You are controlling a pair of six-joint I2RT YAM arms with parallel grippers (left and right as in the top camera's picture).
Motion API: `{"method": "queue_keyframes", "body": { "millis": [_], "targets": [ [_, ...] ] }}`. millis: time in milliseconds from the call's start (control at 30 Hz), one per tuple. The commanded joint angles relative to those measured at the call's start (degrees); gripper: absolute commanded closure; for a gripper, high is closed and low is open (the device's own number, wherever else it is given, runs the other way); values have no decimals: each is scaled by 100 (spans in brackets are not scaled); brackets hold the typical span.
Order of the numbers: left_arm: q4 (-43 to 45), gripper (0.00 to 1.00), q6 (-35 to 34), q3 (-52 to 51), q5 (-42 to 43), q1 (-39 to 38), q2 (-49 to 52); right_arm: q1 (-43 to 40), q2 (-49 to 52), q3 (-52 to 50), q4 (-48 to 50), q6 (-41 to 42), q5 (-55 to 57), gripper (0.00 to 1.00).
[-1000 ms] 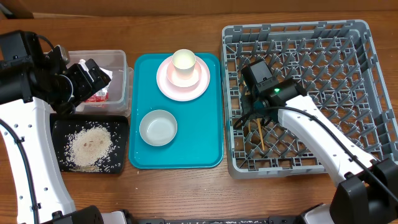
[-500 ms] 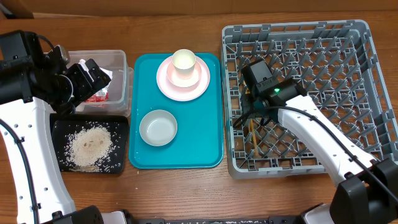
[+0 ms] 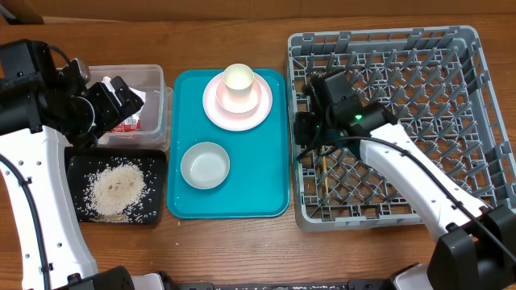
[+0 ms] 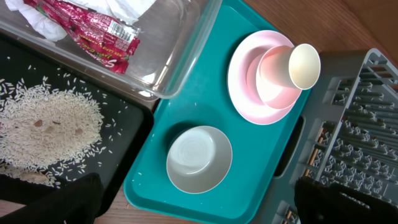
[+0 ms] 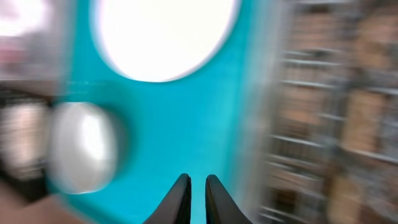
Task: Sort waste into correct bins and load items into the dishwasher
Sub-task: 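Move the right gripper back over the white bowl on the teal tray, then lower the right gripper and pinch the rim of the white bowl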
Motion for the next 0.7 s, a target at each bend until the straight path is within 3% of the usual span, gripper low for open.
{"method": "queue_keyframes", "body": {
  "millis": [0,133,300,467,667],
  "targets": [
    [0,0,125,70,-39,-2,-74,374,-4,-9,404,389,-1473,85],
    [0,0,125,70,-39,-2,-74,1038,-4,-9,918,385,-1198,79],
    [2,0,125,70,-39,-2,-74,1965,11,-9,1419,339,-7,72],
    [0,0,125,70,-39,-2,-74,2822,195,-9,1886,24,1335,72],
    [0,0,125,70,-39,-2,-74,3390,951,-9,2634,-323,1906,77]
  ]
}}
